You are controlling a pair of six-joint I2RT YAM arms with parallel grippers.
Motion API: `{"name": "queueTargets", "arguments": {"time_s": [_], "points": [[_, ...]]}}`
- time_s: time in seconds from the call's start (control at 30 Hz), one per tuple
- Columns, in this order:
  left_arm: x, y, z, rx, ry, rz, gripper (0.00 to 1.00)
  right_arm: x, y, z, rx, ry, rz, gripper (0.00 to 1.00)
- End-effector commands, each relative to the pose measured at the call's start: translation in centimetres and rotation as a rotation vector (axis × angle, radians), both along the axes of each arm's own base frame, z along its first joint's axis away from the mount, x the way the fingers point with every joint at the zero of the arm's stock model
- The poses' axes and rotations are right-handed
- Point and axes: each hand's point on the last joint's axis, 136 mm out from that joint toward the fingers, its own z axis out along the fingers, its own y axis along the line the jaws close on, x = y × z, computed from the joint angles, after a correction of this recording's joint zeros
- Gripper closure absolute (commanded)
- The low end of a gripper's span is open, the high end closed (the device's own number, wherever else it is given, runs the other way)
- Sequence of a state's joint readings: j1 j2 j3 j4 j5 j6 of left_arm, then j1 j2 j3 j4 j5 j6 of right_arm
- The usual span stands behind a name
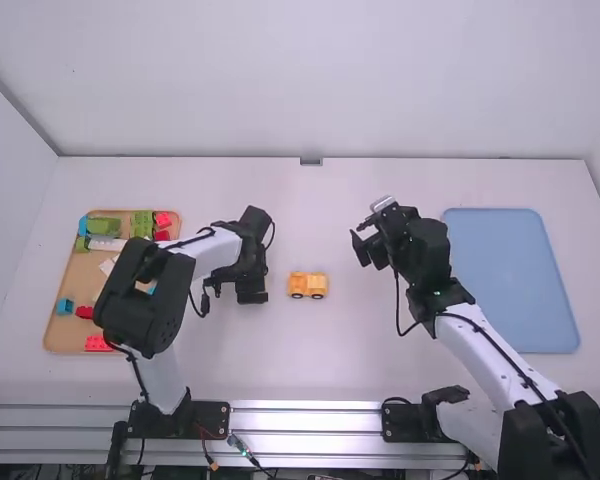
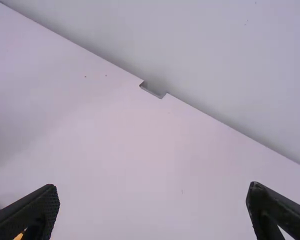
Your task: Assemble lego blocks to make yellow taxi
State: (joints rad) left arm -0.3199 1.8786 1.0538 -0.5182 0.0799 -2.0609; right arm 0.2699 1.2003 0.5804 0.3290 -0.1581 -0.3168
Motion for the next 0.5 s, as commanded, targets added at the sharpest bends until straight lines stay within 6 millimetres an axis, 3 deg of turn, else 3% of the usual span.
{"name": "queueTargets", "arguments": {"time_s": [0.0, 0.17, 0.3, 0.4, 0.47], "points": [[-0.7, 0.8, -0.9, 0.027, 0.030, 0.016, 0.01, -0.2, 0.0, -0.2, 0.006, 0.008, 0.002, 0.01], [0.6, 0.4, 0.3, 0.024, -0.024, -0.142, 0.01, -0.2, 0.0, -0.2, 0.006, 0.009, 0.001, 0.01], [1.7, 0.4, 2.8, 0.035, -0.041, -0.233, 0.01, -0.2, 0.0, -0.3, 0.004, 0.012, 0.002, 0.01], [2.2, 0.3, 5.2, 0.053, -0.038, -0.330, 0.01, -0.3, 0.0, -0.4, 0.003, 0.017, 0.001, 0.01], [3.3, 0.1, 8.4, 0.067, -0.064, -0.501, 0.01, -0.3, -0.1, -0.6, 0.002, 0.023, 0.000, 0.01]]}}
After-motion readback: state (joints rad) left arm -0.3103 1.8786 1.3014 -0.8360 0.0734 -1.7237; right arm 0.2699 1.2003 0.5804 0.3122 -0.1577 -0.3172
